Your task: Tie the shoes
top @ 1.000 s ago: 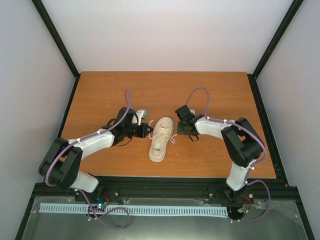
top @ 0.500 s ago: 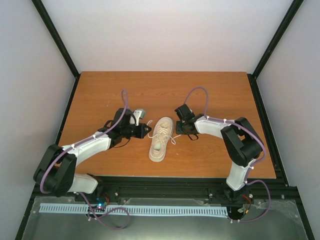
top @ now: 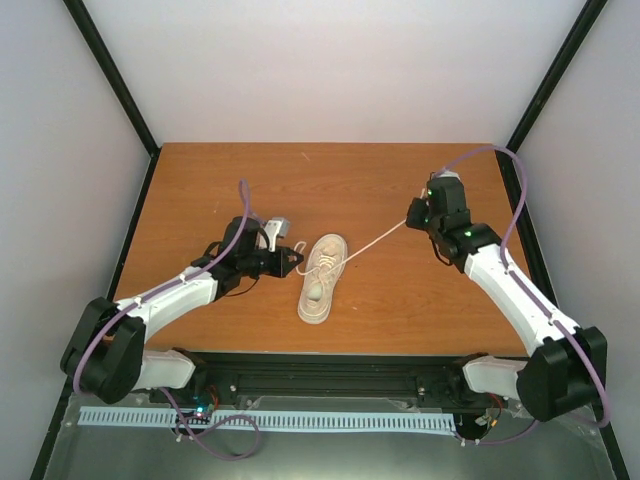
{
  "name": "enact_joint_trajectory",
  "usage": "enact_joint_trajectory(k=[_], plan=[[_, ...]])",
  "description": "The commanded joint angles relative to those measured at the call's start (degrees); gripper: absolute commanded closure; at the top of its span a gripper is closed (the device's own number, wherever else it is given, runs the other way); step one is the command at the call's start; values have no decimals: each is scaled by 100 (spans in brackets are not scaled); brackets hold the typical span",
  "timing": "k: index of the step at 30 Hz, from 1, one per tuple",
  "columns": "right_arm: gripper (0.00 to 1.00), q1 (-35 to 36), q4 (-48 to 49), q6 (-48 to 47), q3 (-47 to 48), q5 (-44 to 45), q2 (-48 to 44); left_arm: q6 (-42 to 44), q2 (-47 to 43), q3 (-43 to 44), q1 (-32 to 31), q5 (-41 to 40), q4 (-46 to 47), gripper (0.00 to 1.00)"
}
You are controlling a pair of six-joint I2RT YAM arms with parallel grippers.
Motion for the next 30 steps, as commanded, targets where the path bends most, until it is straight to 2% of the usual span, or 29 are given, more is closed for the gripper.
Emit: enact_joint_trajectory(k=[1, 9, 14, 19, 24, 30], plan=[[97, -35, 19, -261, -402, -369, -204, -64, -19, 70, 23, 435, 57, 99], [97, -32, 857, -160, -1334, -1420, -373, 217, 100, 161, 23, 1049, 466, 99], [97, -35, 1189, -316, -1241, -1853, -837, 609, 320, 481, 23, 1712, 563, 96], [97, -31, 1908, -186, -1089, -2957, -1029, 759, 694, 778, 14, 2205, 744, 93], [97, -26, 2563, 124, -810, -3946, -805, 779, 1139, 1108, 14, 2279, 801, 91], [97, 33, 2937, 316, -535, -4315, -549, 752, 1442, 1386, 14, 2342, 943, 89]])
